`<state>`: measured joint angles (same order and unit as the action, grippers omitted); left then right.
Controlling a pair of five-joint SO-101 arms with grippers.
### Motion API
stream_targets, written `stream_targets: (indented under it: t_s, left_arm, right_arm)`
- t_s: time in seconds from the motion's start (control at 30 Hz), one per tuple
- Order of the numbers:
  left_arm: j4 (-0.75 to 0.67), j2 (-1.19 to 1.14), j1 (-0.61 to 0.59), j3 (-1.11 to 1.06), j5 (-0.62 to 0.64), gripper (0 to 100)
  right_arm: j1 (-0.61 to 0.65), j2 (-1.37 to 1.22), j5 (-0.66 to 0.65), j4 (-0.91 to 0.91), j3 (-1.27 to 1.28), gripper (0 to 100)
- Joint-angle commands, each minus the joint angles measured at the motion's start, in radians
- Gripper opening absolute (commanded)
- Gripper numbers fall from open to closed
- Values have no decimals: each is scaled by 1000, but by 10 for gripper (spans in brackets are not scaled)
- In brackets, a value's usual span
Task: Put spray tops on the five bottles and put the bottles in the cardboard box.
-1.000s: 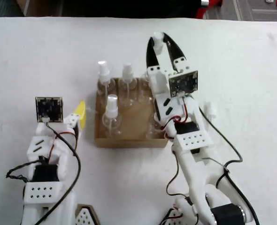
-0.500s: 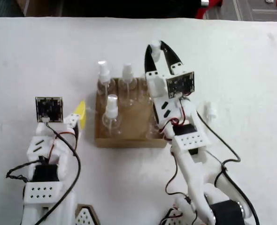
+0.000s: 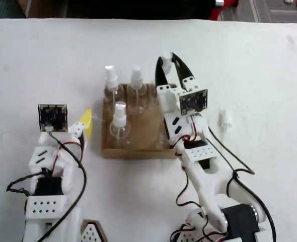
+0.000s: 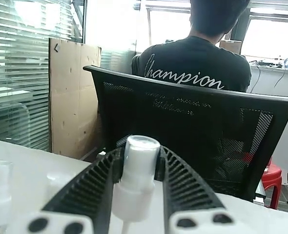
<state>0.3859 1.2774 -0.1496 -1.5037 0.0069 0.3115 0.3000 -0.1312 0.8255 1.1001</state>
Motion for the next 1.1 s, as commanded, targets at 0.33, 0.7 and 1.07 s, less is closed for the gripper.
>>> stream_targets:
  t_s: [0.33, 0.7, 1.07]
  left_arm:
    - [-29, 19, -1, 20, -11, 207]
    - [-29, 19, -1, 20, -11, 207]
    - [-29, 19, -1, 20, -11, 207]
  right_arm:
    - [19, -36, 5, 18, -6, 16]
    - [19, -116, 5, 25, -38, 16]
    - [44, -116, 3, 18, -34, 23]
